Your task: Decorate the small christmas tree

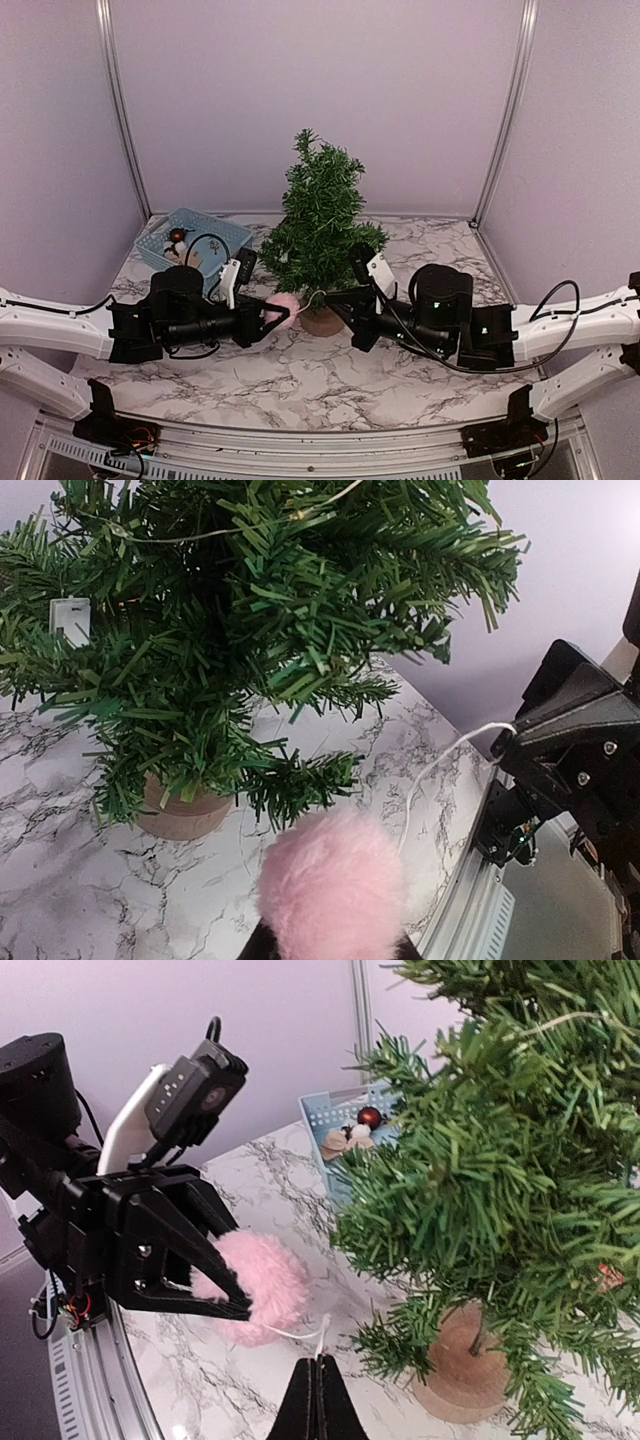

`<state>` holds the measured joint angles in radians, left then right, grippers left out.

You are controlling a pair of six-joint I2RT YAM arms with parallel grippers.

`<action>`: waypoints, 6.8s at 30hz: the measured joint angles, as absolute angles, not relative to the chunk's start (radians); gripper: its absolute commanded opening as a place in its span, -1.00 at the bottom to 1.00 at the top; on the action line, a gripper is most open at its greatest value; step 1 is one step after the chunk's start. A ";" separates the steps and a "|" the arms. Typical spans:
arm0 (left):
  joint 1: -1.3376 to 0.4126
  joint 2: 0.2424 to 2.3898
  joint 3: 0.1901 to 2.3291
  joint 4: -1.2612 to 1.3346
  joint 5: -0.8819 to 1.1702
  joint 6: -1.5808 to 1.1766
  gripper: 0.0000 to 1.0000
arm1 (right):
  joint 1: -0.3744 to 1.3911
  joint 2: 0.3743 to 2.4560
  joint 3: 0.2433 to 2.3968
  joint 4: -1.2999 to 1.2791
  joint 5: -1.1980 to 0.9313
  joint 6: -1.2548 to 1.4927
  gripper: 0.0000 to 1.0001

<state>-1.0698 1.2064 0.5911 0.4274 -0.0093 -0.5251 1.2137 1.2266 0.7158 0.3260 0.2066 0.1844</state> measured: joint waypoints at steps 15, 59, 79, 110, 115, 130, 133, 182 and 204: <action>-1.068 1.264 0.629 0.373 -0.010 -0.402 -0.87 | 1.167 1.211 0.708 0.229 0.321 0.179 -1.00; -1.057 1.361 0.684 0.373 -0.165 -0.483 -0.89 | 1.154 1.325 0.758 0.110 0.303 0.167 -1.00; -1.057 1.381 0.686 0.373 -0.157 -0.482 -0.89 | 1.214 1.444 0.943 0.024 0.249 0.121 -1.00; -1.057 1.393 0.687 0.373 -0.147 -0.479 -0.95 | 1.145 1.495 1.052 -0.044 0.244 0.212 -1.00; -1.057 1.393 0.687 0.373 -0.147 -0.478 -0.98 | 1.135 1.494 1.052 -0.046 0.233 0.233 -1.00; -1.057 1.393 0.687 0.373 -0.147 -0.477 -1.00 | 1.151 1.460 1.018 -0.009 0.155 0.207 -1.00; -1.057 1.393 0.687 0.373 -0.147 -0.477 -1.00 | 1.163 1.459 1.018 -0.001 0.138 0.202 -1.00; -1.057 1.393 0.687 0.373 -0.147 -0.462 -1.00 | 1.169 1.453 1.037 -0.005 0.086 0.175 -1.00; -1.057 1.393 0.687 0.373 -0.147 -0.463 -1.00 | 1.158 1.492 1.052 -0.076 0.136 0.185 -1.00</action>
